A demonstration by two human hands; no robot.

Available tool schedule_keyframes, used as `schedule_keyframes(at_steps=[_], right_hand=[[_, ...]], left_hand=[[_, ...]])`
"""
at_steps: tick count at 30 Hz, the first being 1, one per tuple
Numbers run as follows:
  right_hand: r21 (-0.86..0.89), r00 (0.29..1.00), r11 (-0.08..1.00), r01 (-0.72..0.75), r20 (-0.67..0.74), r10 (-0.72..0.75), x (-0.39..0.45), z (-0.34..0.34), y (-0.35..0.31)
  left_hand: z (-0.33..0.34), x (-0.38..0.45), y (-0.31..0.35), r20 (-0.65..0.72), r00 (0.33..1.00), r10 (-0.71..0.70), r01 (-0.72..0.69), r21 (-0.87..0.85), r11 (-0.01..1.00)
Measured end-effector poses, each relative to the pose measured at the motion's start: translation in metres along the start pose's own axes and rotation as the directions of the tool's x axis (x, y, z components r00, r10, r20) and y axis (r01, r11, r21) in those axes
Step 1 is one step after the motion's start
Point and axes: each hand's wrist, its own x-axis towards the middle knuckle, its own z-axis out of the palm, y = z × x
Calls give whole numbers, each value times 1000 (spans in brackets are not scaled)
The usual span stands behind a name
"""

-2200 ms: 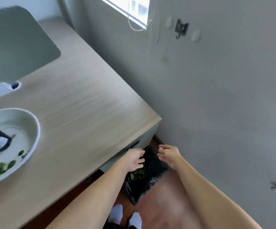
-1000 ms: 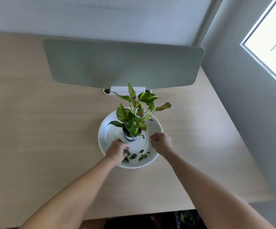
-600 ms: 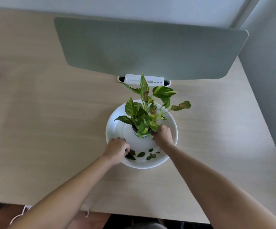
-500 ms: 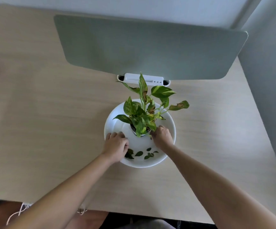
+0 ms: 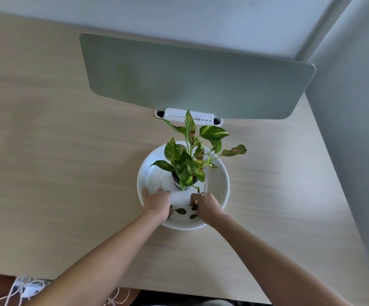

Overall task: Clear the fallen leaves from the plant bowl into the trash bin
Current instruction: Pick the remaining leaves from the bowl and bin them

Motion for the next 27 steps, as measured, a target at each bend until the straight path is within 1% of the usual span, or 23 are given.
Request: schedule_keyframes(at_steps=[2, 4, 8, 10, 13, 15, 17, 18, 21, 23, 24, 27], right_hand=[[6, 1000, 1000, 10, 20, -10, 2, -2, 6], [20, 1000, 1000, 7, 20, -8, -1, -4, 9], [-24, 999, 999, 34, 28, -33, -8, 2, 8], [-46, 999, 998, 41, 8, -40, -8, 5, 6], [-73, 1000, 997, 20, 2, -20, -8, 5, 6], [-104, 1000, 995, -5, -24, 2, -9, 2, 6], [-190, 997, 980, -60, -59, 50, -10, 2, 2], [-244, 995, 966, -91, -65, 78, -10, 2, -1], [-335, 988, 930, -151, -84, 130, -9, 8, -11], [-353, 984, 920, -171, -104, 143, -8, 9, -17], [-359, 984, 917, -174, -109, 144, -8, 9, -19], [-367, 983, 915, -169, -127, 131, -9, 10, -20]], left_hand=[[2, 4, -6, 14, 999, 29, -28, -50, 998], [4, 5, -6, -1, 999, 43, -43, -89, 995], [12, 2, 13, -53, 998, -37, 37, 5, 999], [13, 2, 16, -76, 996, -43, 44, 13, 999], [12, 5, 5, -51, 998, 24, -24, 1, 1000], [9, 6, -5, -33, 996, 87, -89, -62, 994], [7, 6, -10, -30, 993, 118, -121, -142, 982], [5, 5, -10, -22, 992, 123, -125, -150, 981], [2, -1, -2, 14, 994, 113, -112, -62, 992], [3, -3, 2, -20, 993, 117, -118, -42, 992], [5, -3, 2, -44, 990, 131, -133, -63, 989], [15, -1, -2, -116, 969, 219, -239, -201, 950]])
